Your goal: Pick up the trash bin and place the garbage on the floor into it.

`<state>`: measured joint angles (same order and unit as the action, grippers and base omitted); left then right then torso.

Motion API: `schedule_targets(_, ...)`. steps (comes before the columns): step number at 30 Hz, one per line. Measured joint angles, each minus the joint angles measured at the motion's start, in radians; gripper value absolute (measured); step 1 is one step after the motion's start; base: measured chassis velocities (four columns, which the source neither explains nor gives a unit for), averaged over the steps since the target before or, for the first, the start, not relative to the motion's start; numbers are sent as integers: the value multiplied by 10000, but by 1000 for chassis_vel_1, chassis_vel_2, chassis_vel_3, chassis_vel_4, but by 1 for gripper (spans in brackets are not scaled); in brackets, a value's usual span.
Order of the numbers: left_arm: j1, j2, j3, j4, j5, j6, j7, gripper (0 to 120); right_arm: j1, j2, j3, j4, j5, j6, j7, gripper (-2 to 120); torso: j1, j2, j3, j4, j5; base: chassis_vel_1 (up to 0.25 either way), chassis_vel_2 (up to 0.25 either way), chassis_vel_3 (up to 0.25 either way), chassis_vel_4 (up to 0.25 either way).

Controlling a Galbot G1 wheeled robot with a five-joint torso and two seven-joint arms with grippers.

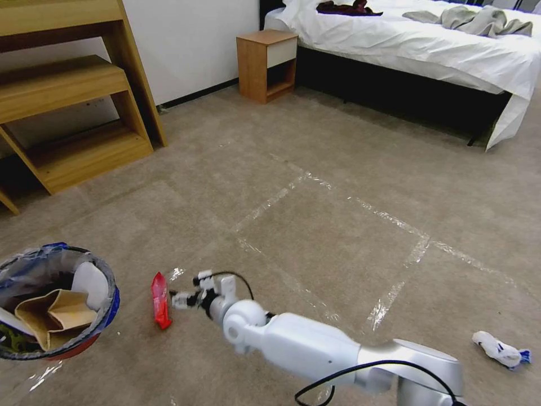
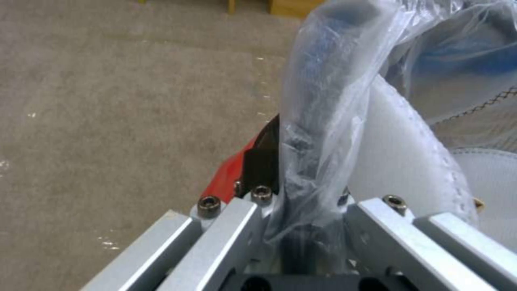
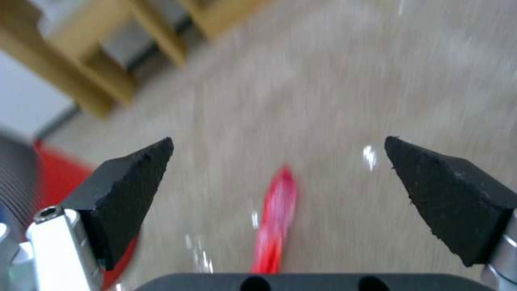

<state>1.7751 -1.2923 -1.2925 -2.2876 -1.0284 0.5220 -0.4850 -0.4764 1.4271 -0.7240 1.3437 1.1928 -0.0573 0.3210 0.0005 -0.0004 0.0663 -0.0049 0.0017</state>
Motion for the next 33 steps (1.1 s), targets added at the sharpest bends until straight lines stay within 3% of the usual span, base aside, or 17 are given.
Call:
schedule_targets(10, -410, 202, 391, 142, 47, 5, -14, 1, 408, -1438, 2284, 2677, -362, 1080, -139, 100, 0, 0, 0, 2, -1, 0, 0, 0, 0)
schedule_targets(13, -432, 351, 454, 148, 42, 16, -23, 1, 353, -2380, 3625, 3586, -606, 1347, -442, 100, 0, 0, 0, 3, 0, 0, 0, 0, 0)
schedule_targets(14, -432, 351, 454, 148, 42, 16, -23, 1, 353, -2380, 3625, 3586, -606, 1347, -442, 100, 0, 0, 0, 3, 0, 0, 0, 0, 0)
schedule_targets(16, -429, 433, 455, 144, 15, 20, -25, 1, 220, -3198, 4405, 4079, -875, 1741, -739, 100, 0, 0, 0, -3, 2, 0, 0, 0, 0)
schedule_targets(17, -429, 433, 455, 144, 15, 20, -25, 1, 220, -3198, 4405, 4079, -875, 1741, -739, 100, 0, 0, 0, -3, 2, 0, 0, 0, 0)
schedule_targets(20, -442, 632, 450, 112, -94, 31, -20, 1, -376, -4449, 6070, 4880, -1745, 2669, -1417, 100, 0, 0, 0, -1, 2, 0, 0, 0, 0)
schedule_targets(33, -519, 776, 638, -17, -139, 66, 3, 1, -3157, -5423, 10178, 6400, -3196, 3427, -1575, 100, 0, 0, -1, 0, -1, 0, 0, 0, 0)
